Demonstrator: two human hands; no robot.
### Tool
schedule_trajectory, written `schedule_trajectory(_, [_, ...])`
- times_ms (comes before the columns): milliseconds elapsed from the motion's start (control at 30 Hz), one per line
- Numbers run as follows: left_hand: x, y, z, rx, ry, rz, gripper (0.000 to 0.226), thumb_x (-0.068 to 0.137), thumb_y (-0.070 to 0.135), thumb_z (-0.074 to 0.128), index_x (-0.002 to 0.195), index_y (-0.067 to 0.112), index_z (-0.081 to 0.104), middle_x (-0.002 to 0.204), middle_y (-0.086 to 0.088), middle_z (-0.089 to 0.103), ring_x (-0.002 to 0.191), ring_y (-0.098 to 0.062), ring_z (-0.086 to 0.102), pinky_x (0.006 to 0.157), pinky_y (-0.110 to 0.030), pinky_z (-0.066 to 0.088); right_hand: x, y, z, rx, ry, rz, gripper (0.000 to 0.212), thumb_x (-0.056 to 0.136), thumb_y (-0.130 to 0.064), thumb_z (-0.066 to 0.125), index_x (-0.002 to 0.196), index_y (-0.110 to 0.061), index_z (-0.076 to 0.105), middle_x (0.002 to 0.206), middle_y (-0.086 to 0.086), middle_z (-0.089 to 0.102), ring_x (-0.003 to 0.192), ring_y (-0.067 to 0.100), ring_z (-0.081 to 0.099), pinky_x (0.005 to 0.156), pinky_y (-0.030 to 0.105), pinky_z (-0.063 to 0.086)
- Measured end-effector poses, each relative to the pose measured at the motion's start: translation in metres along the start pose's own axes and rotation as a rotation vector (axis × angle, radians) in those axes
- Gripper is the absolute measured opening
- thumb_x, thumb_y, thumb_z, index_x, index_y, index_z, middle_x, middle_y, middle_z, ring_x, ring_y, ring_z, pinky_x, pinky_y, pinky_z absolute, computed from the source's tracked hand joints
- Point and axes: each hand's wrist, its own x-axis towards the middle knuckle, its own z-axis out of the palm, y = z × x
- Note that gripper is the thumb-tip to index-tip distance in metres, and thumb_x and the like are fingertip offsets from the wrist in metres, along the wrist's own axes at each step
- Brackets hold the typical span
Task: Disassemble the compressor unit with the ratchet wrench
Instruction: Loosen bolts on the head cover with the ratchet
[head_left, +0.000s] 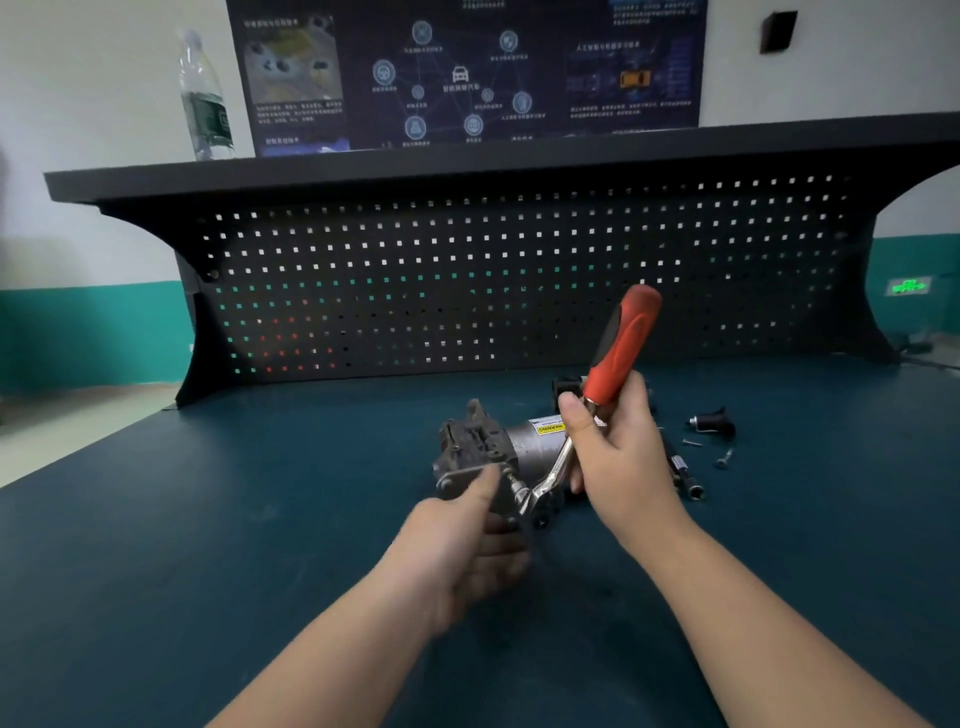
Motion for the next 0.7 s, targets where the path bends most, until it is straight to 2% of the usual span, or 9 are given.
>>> schedule_trajectory(100, [0.007,0.011,0.012,-0.017,-0.221,-0.225,0.038,0.081,0.036,0.069,0.088,-0.001,0.064,0.073,-0.015,0.069,0.06,-0.024,0.067,0.049,-0.028,0.057,0.0,-0.003,-0.001,0.017,0.0,-0.02,0.025,0.093,-0.026,0.06,0.08,-0.04,0.044,0.073,0.006,0.048,0.044,0.018,0.047,0.045,0.026,0.041])
schedule_trajectory(233, [0.02,0.007,0.013,-0.074,-0.295,-0.241,0.018,0.084,0.016,0.066,0.075,0.002,0.073,0.069,-0.013,0.07,0.056,-0.024,0.068,0.055,-0.034,0.058,0.001,-0.001,0.0,0.083,0.057,0.073,0.024,0.091,-0.023,0.062,0.083,-0.041,0.049,0.067,-0.007,0.051,0.045,0.015,0.049,0.044,0.025,0.042])
schedule_trajectory(300, [0.025,0.003,0.011,-0.157,-0.338,-0.247,0.024,0.082,0.011,0.066,0.063,0.0,0.074,0.075,-0.018,0.071,0.06,-0.028,0.069,0.056,-0.039,0.059,-0.001,0.009,0.004,0.144,0.257,0.261,0.016,0.084,-0.023,0.06,0.089,-0.036,0.053,0.069,-0.006,0.052,0.052,0.017,0.05,0.054,0.032,0.043])
schedule_trajectory(367, [0.027,0.001,0.01,-0.208,-0.351,-0.257,0.024,0.082,0.009,0.065,0.061,-0.001,0.072,0.076,-0.019,0.071,0.061,-0.029,0.07,0.056,-0.041,0.059,-0.005,0.02,0.007,0.256,0.498,0.621,0.014,0.082,-0.018,0.054,0.095,-0.022,0.056,0.069,0.0,0.051,0.051,0.017,0.046,0.051,0.03,0.039])
schedule_trajectory(467, [0.024,0.0,0.011,-0.235,-0.344,-0.263,0.017,0.084,0.011,0.064,0.073,-0.002,0.067,0.074,-0.019,0.071,0.061,-0.03,0.069,0.056,-0.042,0.058,-0.013,0.024,0.008,0.45,0.603,0.967,0.006,0.085,-0.011,0.05,0.079,-0.013,0.049,0.065,0.003,0.045,0.043,0.015,0.037,0.042,0.022,0.028])
schedule_trajectory(500, [0.024,0.0,0.011,-0.236,-0.346,-0.257,0.016,0.085,0.012,0.063,0.077,-0.001,0.066,0.074,-0.018,0.071,0.062,-0.03,0.07,0.057,-0.041,0.059,-0.01,0.021,0.007,0.422,0.579,0.941,0.009,0.086,-0.014,0.052,0.078,-0.014,0.05,0.063,0.002,0.045,0.04,0.013,0.037,0.04,0.021,0.028])
schedule_trajectory(567, [0.023,-0.001,0.012,-0.245,-0.353,-0.251,0.017,0.088,0.015,0.061,0.084,-0.001,0.065,0.077,-0.018,0.071,0.069,-0.031,0.069,0.061,-0.042,0.057,-0.002,0.011,0.005,0.322,0.498,0.621,0.013,0.088,-0.03,0.058,0.078,-0.021,0.056,0.06,-0.002,0.049,0.038,0.009,0.042,0.038,0.02,0.033])
schedule_trajectory(633, [0.023,-0.001,0.011,-0.264,-0.352,-0.254,0.019,0.091,0.014,0.057,0.093,-0.003,0.063,0.082,-0.021,0.07,0.075,-0.034,0.067,0.062,-0.044,0.055,0.004,-0.003,-0.001,0.165,0.327,0.278,0.023,0.083,-0.051,0.058,0.073,-0.03,0.06,0.057,-0.009,0.051,0.047,0.01,0.048,0.047,0.026,0.039])
schedule_trajectory(700, [0.023,-0.002,0.011,-0.276,-0.334,-0.24,0.018,0.092,0.012,0.057,0.098,-0.004,0.061,0.086,-0.023,0.068,0.073,-0.035,0.067,0.057,-0.042,0.058,0.004,-0.013,-0.006,-0.025,0.172,0.075,0.029,0.078,-0.058,0.059,0.07,-0.03,0.061,0.053,-0.009,0.052,0.051,0.013,0.049,0.052,0.032,0.041])
